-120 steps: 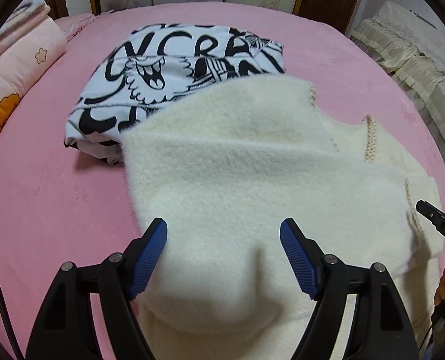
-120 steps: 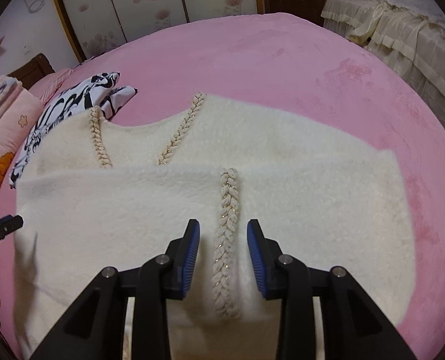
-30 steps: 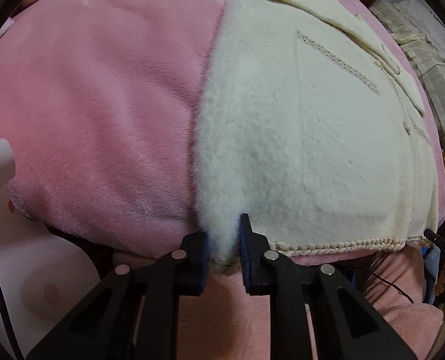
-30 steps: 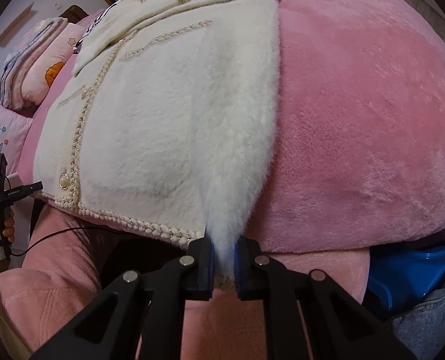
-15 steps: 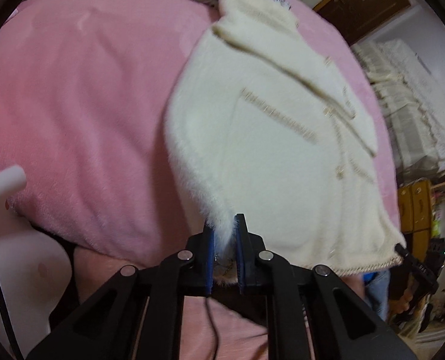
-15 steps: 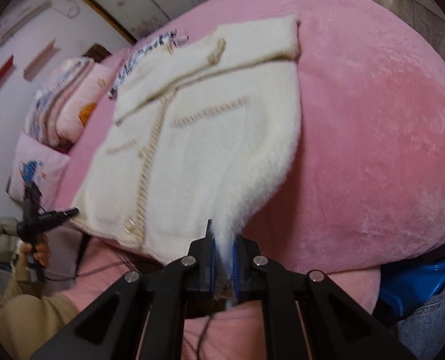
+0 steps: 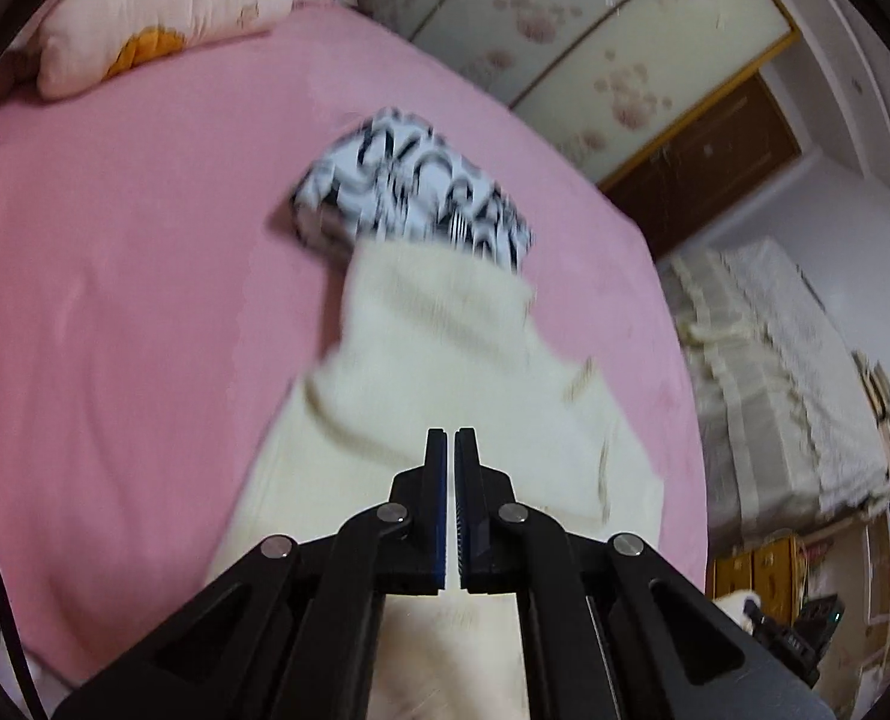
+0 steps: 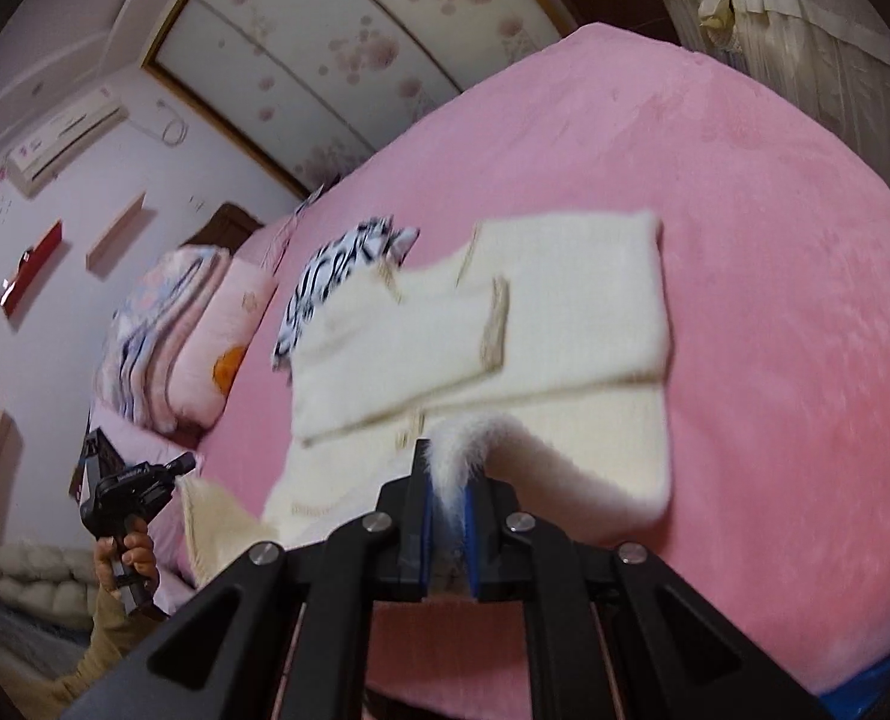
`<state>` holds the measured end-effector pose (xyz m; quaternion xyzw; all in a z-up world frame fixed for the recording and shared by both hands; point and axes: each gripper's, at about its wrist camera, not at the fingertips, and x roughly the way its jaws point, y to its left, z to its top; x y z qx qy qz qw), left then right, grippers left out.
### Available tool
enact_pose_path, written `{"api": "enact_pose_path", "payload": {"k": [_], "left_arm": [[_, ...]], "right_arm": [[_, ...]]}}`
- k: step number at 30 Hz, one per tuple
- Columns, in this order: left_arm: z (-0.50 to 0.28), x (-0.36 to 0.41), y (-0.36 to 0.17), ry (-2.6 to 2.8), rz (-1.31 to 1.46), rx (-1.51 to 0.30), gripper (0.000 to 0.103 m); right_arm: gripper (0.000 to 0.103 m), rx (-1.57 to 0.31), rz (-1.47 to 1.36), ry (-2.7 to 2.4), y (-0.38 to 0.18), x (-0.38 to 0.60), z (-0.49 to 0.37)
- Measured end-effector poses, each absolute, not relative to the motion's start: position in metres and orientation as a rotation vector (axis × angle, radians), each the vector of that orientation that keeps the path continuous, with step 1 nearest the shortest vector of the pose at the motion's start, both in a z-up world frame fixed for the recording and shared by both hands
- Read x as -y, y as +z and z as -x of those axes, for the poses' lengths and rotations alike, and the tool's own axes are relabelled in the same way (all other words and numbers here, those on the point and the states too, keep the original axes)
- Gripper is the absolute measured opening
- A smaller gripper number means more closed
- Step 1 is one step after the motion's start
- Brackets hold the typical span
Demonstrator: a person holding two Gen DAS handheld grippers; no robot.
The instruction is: Fold large clothes
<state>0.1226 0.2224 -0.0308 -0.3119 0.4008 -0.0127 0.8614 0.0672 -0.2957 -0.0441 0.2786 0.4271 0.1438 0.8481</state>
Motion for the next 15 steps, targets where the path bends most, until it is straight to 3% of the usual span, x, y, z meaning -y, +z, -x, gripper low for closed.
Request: {"api": "enact_pose_path", "payload": {"k": [8, 15], "left_arm": [[-0.271, -0.232, -0.049, 0.04, 0.573, -0.832, 0.0], [-0.312, -0.226, -0.096, 0.023, 0.366, -0.947, 0.005]], "right_arm": [[0.007, -0.93, -0.658, 0.203, -0.089, 0.293, -0.231], [0.007, -0.944, -0.699, 0.078, -0.151, 0.305, -0.299]]}}
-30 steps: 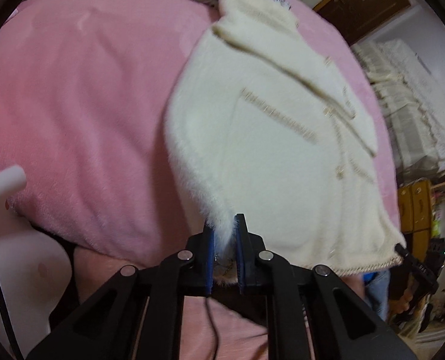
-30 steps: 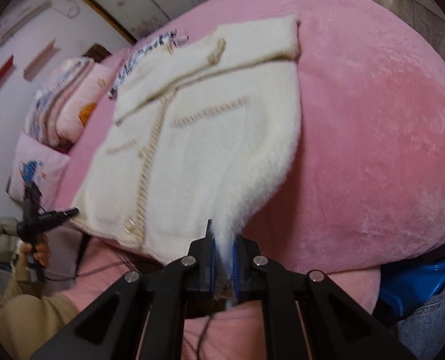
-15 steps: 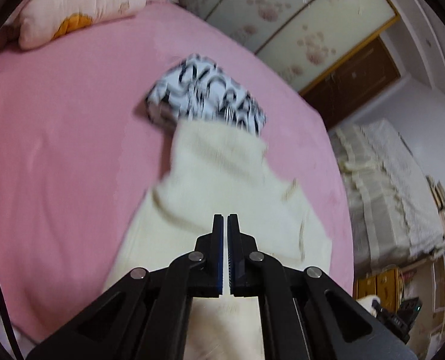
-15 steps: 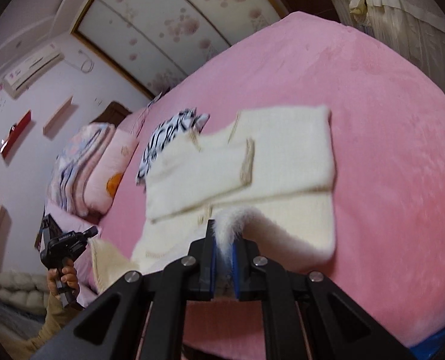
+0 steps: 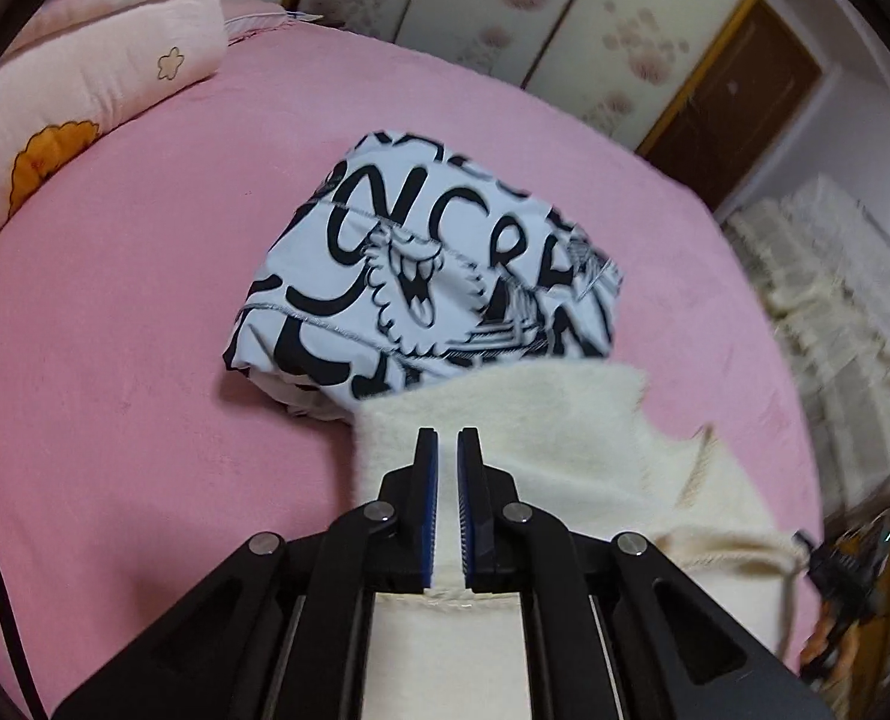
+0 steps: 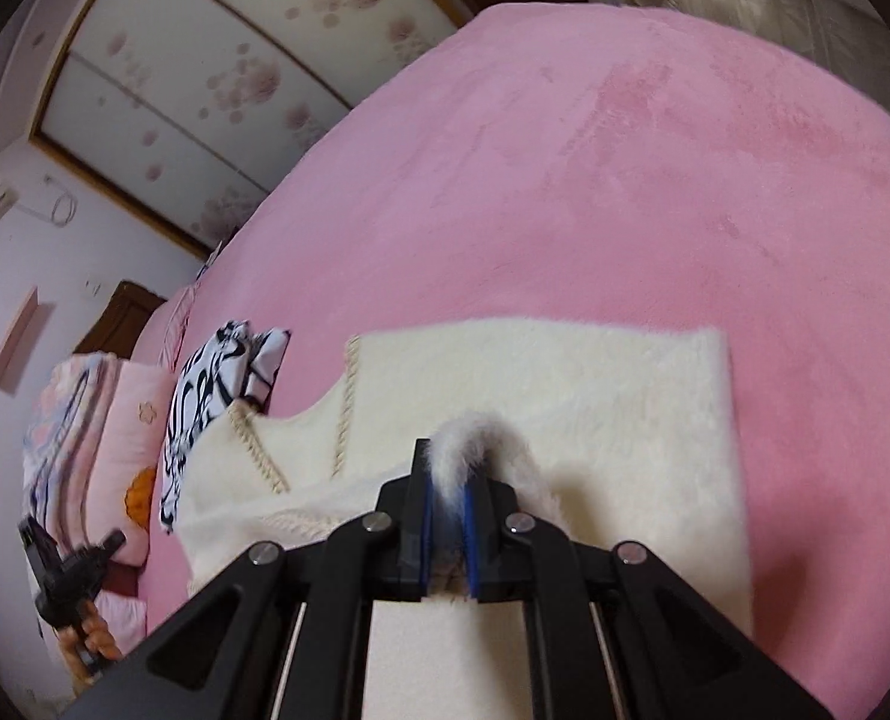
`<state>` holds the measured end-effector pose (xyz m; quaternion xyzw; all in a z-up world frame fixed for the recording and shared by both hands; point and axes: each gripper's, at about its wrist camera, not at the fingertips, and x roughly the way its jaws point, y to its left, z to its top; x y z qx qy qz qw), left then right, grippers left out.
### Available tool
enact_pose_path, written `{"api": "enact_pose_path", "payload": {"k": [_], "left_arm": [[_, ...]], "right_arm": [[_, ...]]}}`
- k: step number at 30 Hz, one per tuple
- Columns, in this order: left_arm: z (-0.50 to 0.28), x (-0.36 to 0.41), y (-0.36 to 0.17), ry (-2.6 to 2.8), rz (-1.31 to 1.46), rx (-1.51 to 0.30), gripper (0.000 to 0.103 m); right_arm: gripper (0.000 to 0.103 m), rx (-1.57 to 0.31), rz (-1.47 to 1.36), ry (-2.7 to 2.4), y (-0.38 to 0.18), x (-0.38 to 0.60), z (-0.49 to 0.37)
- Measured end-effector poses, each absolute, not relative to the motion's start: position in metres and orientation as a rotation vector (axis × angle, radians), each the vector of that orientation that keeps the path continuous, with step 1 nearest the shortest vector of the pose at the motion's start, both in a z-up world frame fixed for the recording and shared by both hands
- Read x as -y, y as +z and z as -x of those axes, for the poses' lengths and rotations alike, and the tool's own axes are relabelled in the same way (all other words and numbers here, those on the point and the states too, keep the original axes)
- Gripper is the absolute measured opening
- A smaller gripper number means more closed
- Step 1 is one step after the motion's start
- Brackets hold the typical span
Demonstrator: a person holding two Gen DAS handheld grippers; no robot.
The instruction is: Fold large clothes
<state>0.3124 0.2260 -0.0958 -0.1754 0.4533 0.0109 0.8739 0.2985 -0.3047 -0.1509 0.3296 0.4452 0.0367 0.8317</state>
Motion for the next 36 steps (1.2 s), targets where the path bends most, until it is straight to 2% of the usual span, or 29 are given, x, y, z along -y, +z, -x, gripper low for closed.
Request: {"api": "enact_pose_path", "payload": {"k": [4, 6, 7, 10, 11, 12, 20, 21, 24, 26, 27, 29, 31, 36], "left_arm": [[-0.313, -0.234, -0.137, -0.016, 0.327, -1.075, 0.014], [-0.309, -0.24, -0.158, -0.047, 0.335, -1.146, 0.026], [-0.305, -0.244, -0.168, -0.075, 0.35, -1.184, 0.028], [-0.292, -0.259, -0.183, -0.137, 0.415, -1.178, 0.038], [-0.287, -0.264, -0.184, -0.143, 0.437, -1.171, 0.054], [-0.284, -0.268, -0.188, -0.15, 0.458, -1.174, 0.065], [-0.27, -0.267, -0.217, -0.273, 0.507, -1.214, 0.063], [-0.271, -0.263, -0.219, -0.289, 0.514, -1.209, 0.046], [-0.271, -0.246, -0.213, -0.28, 0.44, -1.18, 0.03], [-0.269, -0.237, -0.206, -0.272, 0.38, -1.158, 0.026], [-0.269, -0.236, -0.202, -0.266, 0.372, -1.155, 0.023], [-0.267, -0.235, -0.193, -0.259, 0.365, -1.141, 0.02], [-0.265, -0.233, -0.184, -0.27, 0.358, -1.122, 0.016], [-0.27, -0.221, -0.165, -0.269, 0.322, -1.087, 0.014]], "right_arm": [[0.007, -0.953, -0.676, 0.059, -0.171, 0.303, -0.309], [0.007, -0.966, -0.673, 0.049, -0.18, 0.302, -0.31], [0.007, -0.974, -0.676, 0.048, -0.185, 0.303, -0.312], [0.007, -0.983, -0.678, 0.054, -0.192, 0.306, -0.311], [0.007, -0.983, -0.674, 0.059, -0.193, 0.306, -0.31], [0.007, -0.983, -0.67, 0.061, -0.193, 0.306, -0.311], [0.007, -0.994, -0.658, 0.067, -0.19, 0.304, -0.31], [0.007, -0.996, -0.662, 0.069, -0.191, 0.305, -0.31], [0.009, -1.016, -0.701, 0.079, -0.192, 0.309, -0.308], [0.012, -1.034, -0.714, 0.09, -0.189, 0.313, -0.307], [0.015, -1.037, -0.705, 0.096, -0.186, 0.313, -0.307], [0.028, -1.028, -0.653, 0.092, -0.175, 0.313, -0.303], [0.051, -0.986, -0.626, 0.101, -0.163, 0.315, -0.298], [0.053, -0.983, -0.543, 0.123, -0.156, 0.318, -0.301]]}}
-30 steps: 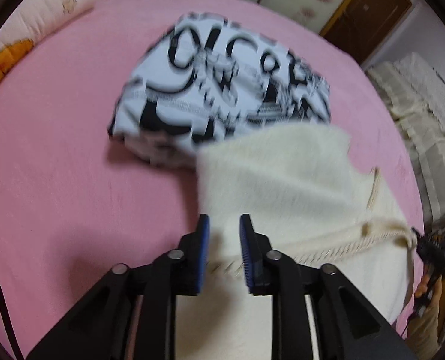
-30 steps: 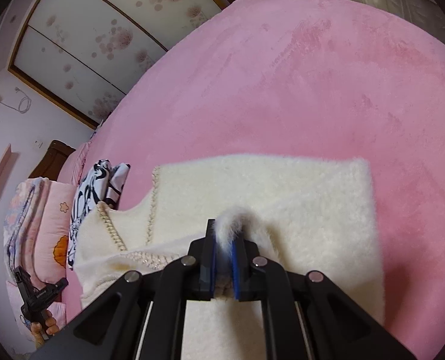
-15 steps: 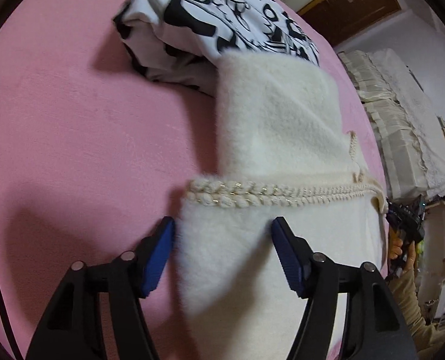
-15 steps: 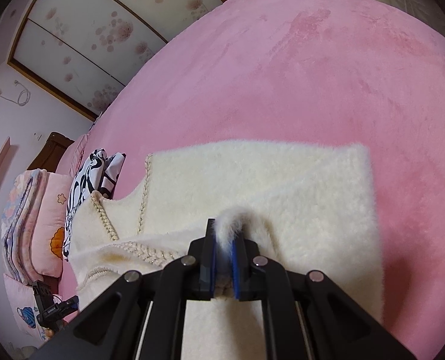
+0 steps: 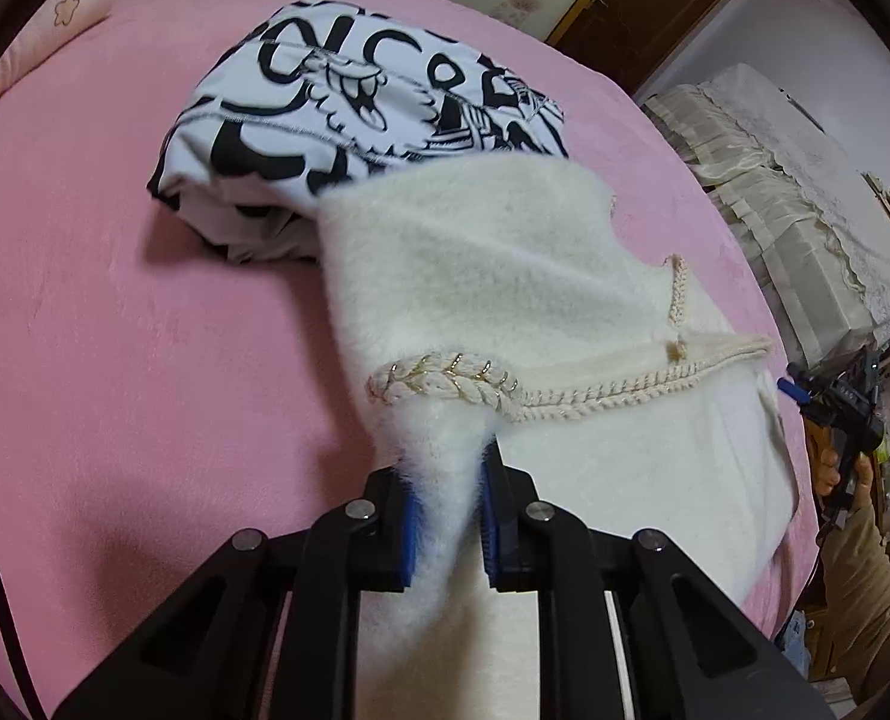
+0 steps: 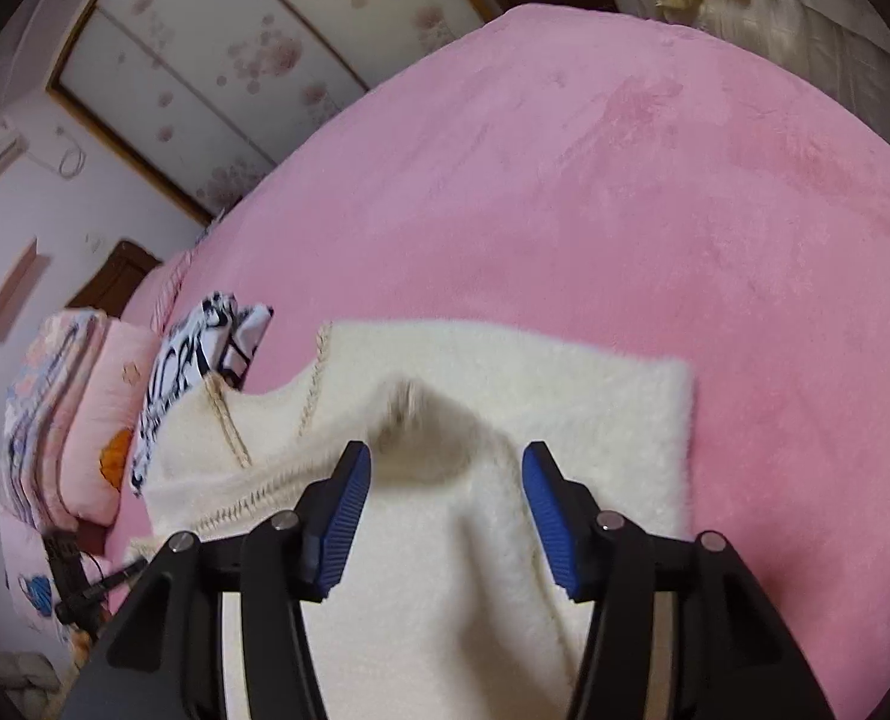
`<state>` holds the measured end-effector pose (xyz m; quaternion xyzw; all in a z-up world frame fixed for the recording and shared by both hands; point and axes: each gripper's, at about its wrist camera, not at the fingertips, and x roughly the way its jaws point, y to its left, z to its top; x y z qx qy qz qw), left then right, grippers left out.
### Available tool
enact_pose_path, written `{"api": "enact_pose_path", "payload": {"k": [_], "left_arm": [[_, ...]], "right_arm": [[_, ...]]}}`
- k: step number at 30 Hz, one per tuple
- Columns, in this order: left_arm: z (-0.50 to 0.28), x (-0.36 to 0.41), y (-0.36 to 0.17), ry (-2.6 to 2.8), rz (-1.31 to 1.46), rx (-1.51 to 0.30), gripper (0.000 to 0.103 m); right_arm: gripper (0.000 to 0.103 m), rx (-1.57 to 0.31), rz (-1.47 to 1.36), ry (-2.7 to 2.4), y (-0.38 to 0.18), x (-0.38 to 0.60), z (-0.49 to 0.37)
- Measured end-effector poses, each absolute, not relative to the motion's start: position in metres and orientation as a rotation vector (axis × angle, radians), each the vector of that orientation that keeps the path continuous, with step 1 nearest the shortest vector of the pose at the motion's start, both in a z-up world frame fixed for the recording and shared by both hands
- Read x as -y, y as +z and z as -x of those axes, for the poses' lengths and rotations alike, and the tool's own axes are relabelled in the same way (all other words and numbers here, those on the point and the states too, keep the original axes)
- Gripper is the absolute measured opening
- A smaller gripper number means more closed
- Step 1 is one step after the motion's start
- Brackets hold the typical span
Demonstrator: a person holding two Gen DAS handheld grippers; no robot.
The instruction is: Fold large clothes
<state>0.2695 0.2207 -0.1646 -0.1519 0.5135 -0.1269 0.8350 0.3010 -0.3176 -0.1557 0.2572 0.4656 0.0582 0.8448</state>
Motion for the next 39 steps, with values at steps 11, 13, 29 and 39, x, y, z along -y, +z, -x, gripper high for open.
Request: {"api": "enact_pose_path", "payload": {"k": [11, 13, 29, 39], "left_arm": [[-0.279, -0.19, -0.097, -0.241, 0.282, -0.928, 0.012], [-0.285, -0.186, -0.08, -0.23, 0.281, -0.878, 0.012], [-0.393, -0.165, -0.165, 0.023, 0.202, -0.938, 0.014], [-0.36, -0.171, -0.111, 0.097, 0.205, -0.909, 0.064]], "right_arm": [[0.008, -1.03, -0.439, 0.114, -0.185, 0.296, -0.322], [0.008, -0.955, -0.467, 0.106, -0.168, 0.305, -0.314], [0.009, -0.939, -0.396, -0.153, -0.196, 0.321, -0.354], [0.022, -0.973, -0.27, -0.166, -0.155, 0.301, -0.338]]}}
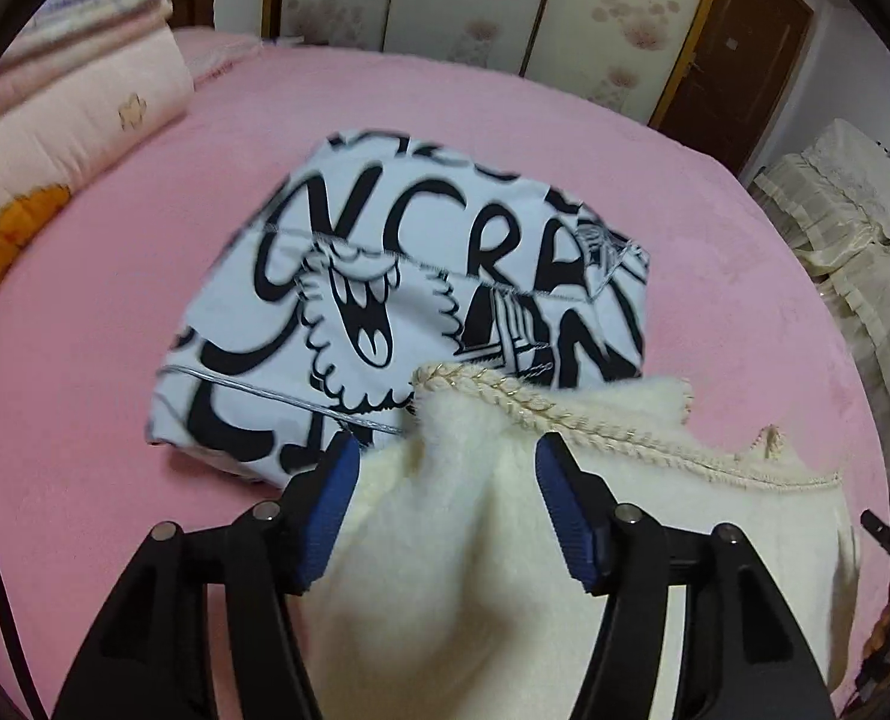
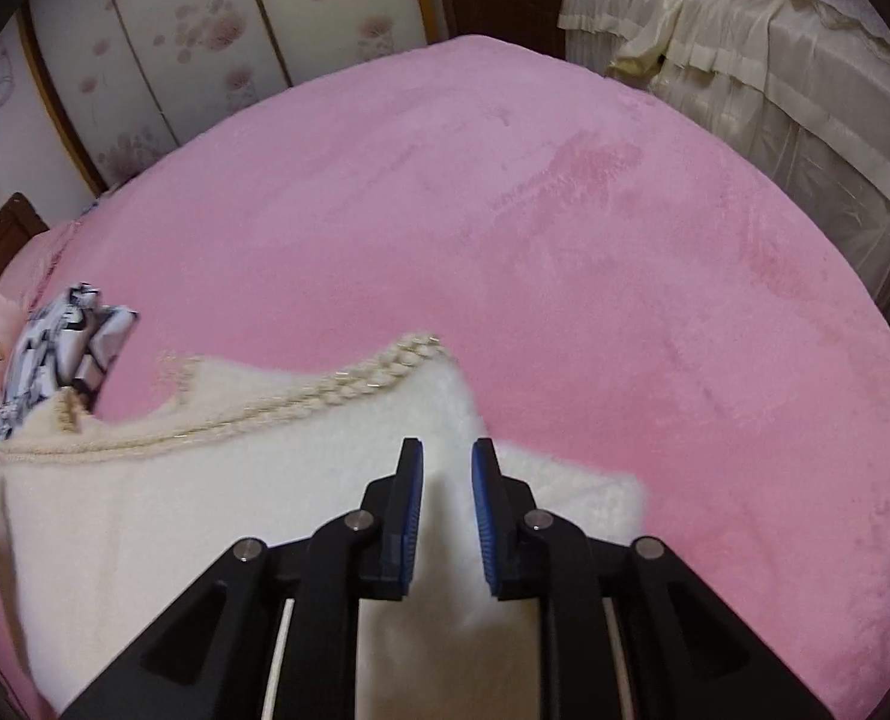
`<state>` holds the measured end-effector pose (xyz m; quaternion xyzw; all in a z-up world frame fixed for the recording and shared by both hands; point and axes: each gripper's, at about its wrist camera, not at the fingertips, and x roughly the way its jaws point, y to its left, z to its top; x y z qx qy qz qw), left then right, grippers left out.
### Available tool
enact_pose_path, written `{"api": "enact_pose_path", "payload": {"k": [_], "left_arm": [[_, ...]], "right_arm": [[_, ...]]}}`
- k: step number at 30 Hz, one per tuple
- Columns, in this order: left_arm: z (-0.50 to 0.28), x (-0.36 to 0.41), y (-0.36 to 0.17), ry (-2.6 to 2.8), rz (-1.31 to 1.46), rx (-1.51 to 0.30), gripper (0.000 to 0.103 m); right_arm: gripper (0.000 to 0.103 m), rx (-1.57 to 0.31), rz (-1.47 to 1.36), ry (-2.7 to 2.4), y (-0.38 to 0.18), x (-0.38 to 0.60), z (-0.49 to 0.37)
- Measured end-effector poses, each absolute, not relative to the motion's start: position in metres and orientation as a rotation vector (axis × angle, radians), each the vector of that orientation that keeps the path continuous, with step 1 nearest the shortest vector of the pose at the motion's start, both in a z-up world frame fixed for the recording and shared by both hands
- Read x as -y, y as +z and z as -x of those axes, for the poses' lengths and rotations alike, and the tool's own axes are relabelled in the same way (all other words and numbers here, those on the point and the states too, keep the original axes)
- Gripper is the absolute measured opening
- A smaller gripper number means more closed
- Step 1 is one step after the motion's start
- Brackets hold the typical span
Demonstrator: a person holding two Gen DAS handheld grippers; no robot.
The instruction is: Fold large clothes
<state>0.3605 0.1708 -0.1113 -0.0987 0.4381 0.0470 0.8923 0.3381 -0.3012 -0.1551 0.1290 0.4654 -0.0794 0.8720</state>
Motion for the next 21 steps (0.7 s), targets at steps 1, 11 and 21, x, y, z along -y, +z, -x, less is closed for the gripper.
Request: {"api": "enact_pose_path", "payload": {"k": [1, 11, 21], "left_arm": [[-0.352, -0.166, -0.103, 0.099, 0.187, -0.893, 0.066], [-0.276, -0.075, -0.107, 0.008, 0.081, -0.886, 0.077], [-0.245, -0.077, -0.186, 0.127, 0.112, -0.982, 0.077]], "right_arm": [[0.03, -0.963, -0.274, -0.143, -0.145, 0.295, -0.331], [0.041, -0.946, -0.148, 0.141, -0.119, 0.155, -0.286], [0.038, -0.945, -0.009, 0.158, -0.18, 0.107, -0.236]]}}
